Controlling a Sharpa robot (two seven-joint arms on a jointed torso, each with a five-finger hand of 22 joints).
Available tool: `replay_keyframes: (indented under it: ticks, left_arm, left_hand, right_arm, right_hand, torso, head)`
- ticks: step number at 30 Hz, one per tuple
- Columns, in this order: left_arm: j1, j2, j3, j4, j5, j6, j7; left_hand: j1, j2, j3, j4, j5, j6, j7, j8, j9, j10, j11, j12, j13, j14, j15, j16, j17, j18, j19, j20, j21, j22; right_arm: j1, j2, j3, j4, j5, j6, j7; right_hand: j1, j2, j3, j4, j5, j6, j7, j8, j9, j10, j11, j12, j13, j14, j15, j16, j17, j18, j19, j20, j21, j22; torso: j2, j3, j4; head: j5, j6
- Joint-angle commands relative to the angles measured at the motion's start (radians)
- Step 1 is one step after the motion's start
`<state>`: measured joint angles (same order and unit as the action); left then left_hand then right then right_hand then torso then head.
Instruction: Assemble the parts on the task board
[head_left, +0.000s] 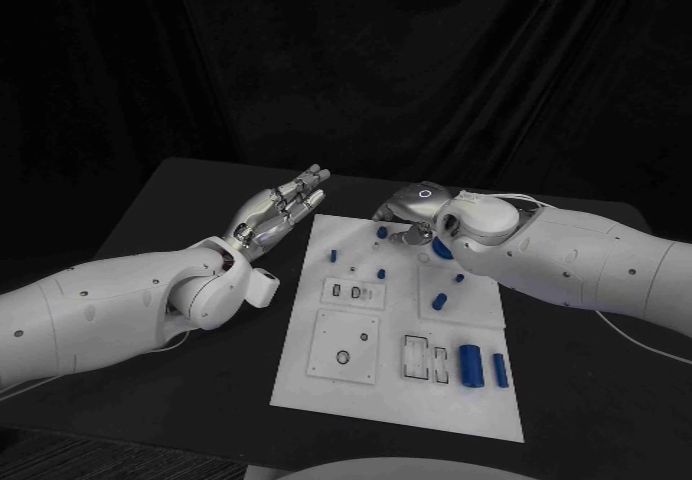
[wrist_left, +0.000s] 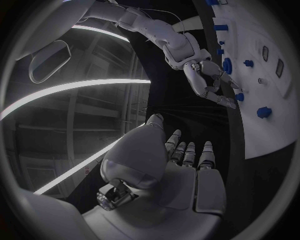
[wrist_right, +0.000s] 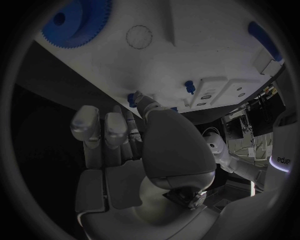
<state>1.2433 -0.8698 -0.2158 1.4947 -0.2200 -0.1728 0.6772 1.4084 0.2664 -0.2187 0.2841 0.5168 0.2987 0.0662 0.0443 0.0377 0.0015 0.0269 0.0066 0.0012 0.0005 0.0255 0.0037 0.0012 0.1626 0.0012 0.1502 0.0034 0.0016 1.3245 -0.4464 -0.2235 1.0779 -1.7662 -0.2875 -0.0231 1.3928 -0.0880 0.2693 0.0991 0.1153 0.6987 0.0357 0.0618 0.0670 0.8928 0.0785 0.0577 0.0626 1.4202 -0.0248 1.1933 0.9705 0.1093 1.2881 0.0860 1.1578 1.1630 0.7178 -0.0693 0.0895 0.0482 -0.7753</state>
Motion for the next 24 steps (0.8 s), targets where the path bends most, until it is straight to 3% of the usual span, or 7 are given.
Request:
replay_keyframes:
  ticks: [1,9,13,18,20,22,24]
  left_arm:
    - [0.001,0.001,0.001,0.000,-0.002,0.012,0.063]
    - [0.001,-0.010,0.001,0.005,-0.002,0.009,0.062]
    - [0.001,-0.016,0.001,0.007,-0.002,0.009,0.061]
    - [0.001,-0.018,0.001,0.007,-0.002,0.010,0.064]
    - [0.001,-0.020,0.001,0.008,-0.002,0.011,0.066]
    - [0.001,-0.024,0.001,0.012,-0.002,0.011,0.069]
    - [0.001,-0.029,0.001,0.016,-0.002,0.010,0.071]
  left_hand:
    - [0.011,0.000,0.006,-0.001,0.005,0.006,0.001,0.005,0.002,-0.001,0.005,-0.007,-0.001,0.000,0.005,-0.004,-0.001,0.018,-0.001,0.007,-0.003,-0.002]
    - [0.011,0.000,0.006,-0.001,0.005,0.009,0.002,0.006,0.002,-0.001,0.006,-0.007,-0.001,0.000,0.006,-0.004,-0.001,0.018,-0.001,0.008,-0.003,-0.002]
    - [0.011,0.000,0.006,-0.001,0.005,0.009,0.002,0.006,0.002,-0.001,0.007,-0.007,-0.001,0.000,0.006,-0.004,-0.001,0.018,-0.001,0.008,-0.003,-0.002]
    - [0.011,0.000,0.006,-0.001,0.005,0.009,0.002,0.006,0.002,-0.001,0.007,-0.007,-0.001,0.000,0.006,-0.004,-0.001,0.018,-0.001,0.008,-0.003,-0.002]
    - [0.011,-0.001,0.006,-0.001,0.005,0.009,0.003,0.006,0.002,-0.001,0.008,-0.007,-0.001,0.000,0.006,-0.004,-0.001,0.018,-0.001,0.009,-0.003,-0.002]
    - [0.011,-0.001,0.006,-0.001,0.005,0.010,0.003,0.006,0.002,-0.001,0.008,-0.007,-0.001,0.000,0.006,-0.004,-0.001,0.018,-0.001,0.009,-0.003,-0.002]
    - [0.011,-0.001,0.006,-0.001,0.005,0.009,0.003,0.006,0.002,-0.001,0.008,-0.007,-0.001,0.000,0.006,-0.004,-0.001,0.018,-0.001,0.009,-0.003,-0.002]
  right_arm:
    - [-0.003,-0.009,0.000,0.001,-0.009,-0.046,-0.028]
    - [0.013,-0.082,0.002,0.062,-0.009,-0.176,-0.027]
    - [0.032,-0.142,0.003,0.121,-0.009,-0.175,-0.040]
    - [0.048,-0.217,0.003,0.187,0.027,-0.145,-0.040]
    - [0.051,-0.246,0.002,0.209,0.078,-0.123,-0.036]
    - [0.053,-0.270,0.002,0.225,0.126,-0.099,-0.036]
    - [0.053,-0.289,0.002,0.237,0.158,-0.076,-0.041]
  right_hand:
    - [-0.007,0.000,-0.009,-0.001,-0.004,-0.024,-0.003,-0.007,-0.004,-0.009,0.000,0.003,0.001,-0.008,0.001,-0.004,0.000,0.001,-0.004,0.000,-0.002,0.002]
    - [-0.007,0.017,-0.036,-0.004,0.008,0.011,0.029,0.003,0.000,0.031,-0.011,0.011,0.008,-0.004,-0.007,-0.002,0.001,0.001,0.004,-0.006,-0.002,0.013]
    - [-0.002,0.030,-0.045,-0.003,0.012,0.054,0.043,0.006,0.004,0.094,-0.016,0.027,0.015,-0.004,-0.011,-0.005,-0.004,0.001,0.006,-0.010,-0.007,0.017]
    - [-0.007,0.032,-0.044,0.014,0.018,0.111,0.034,0.012,0.010,0.233,-0.037,0.095,0.040,-0.017,-0.022,-0.032,-0.039,0.005,-0.005,-0.018,-0.031,0.009]
    - [-0.004,0.027,-0.046,0.015,0.021,0.126,0.031,0.014,0.013,0.287,-0.054,0.147,0.070,-0.056,-0.033,-0.109,-0.136,0.017,-0.042,-0.029,-0.090,-0.033]
    - [-0.009,0.019,-0.064,0.012,0.020,0.141,0.051,0.014,0.017,0.331,-0.060,0.265,0.160,-0.116,-0.033,-0.256,-0.302,0.038,-0.117,-0.032,-0.220,-0.129]
    - [-0.013,0.028,-0.080,0.014,0.023,0.145,0.049,0.008,0.018,0.265,-0.063,0.448,0.324,-0.137,-0.031,-0.372,-0.404,0.050,-0.153,-0.022,-0.332,-0.204]
  torso:
    - [0.000,0.0003,0.0002]
    - [-0.003,-0.0013,-0.0024]
    - [-0.002,-0.0013,-0.0086]
    - [-0.003,-0.0023,-0.0175]
    - [-0.002,-0.0022,-0.0214]
    - [0.000,-0.0017,-0.0230]
    - [0.004,-0.0006,-0.0256]
  head:
    - [0.003,-0.002]
    - [0.013,-0.016]
    - [0.015,-0.026]
    - [0.017,-0.041]
    - [0.017,-0.049]
    - [0.016,-0.054]
    - [0.016,-0.057]
